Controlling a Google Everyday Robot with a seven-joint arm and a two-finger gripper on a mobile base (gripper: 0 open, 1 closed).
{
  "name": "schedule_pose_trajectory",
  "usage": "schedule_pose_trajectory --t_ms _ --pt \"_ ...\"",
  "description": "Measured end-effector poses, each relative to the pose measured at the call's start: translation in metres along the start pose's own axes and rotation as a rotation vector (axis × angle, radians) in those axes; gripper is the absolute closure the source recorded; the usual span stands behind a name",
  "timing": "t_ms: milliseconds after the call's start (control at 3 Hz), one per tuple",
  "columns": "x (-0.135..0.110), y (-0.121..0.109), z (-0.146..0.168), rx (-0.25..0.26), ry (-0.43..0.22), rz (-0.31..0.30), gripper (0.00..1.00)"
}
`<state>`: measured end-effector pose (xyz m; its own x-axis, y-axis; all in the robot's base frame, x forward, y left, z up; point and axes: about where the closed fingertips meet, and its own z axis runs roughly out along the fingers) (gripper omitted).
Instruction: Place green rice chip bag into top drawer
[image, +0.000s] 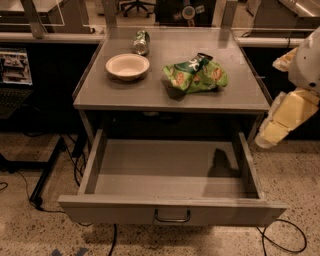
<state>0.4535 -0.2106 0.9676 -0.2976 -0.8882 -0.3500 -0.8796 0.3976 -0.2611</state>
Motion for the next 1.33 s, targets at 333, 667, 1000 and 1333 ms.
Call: schedule_pose_trajectory --t_ms 333,667,1000,1333 --pt "0.029 -0.009 0.027 0.008 -0.152 0.303 0.0" --pt "0.049 -0.052 0.042 0.072 -0.277 0.501 0.0" --pt "0.047 -0.113 0.052 0.132 -0.323 0.531 0.0" --pt "0.047 -0.113 0.052 0.132 -0.323 0.531 0.0"
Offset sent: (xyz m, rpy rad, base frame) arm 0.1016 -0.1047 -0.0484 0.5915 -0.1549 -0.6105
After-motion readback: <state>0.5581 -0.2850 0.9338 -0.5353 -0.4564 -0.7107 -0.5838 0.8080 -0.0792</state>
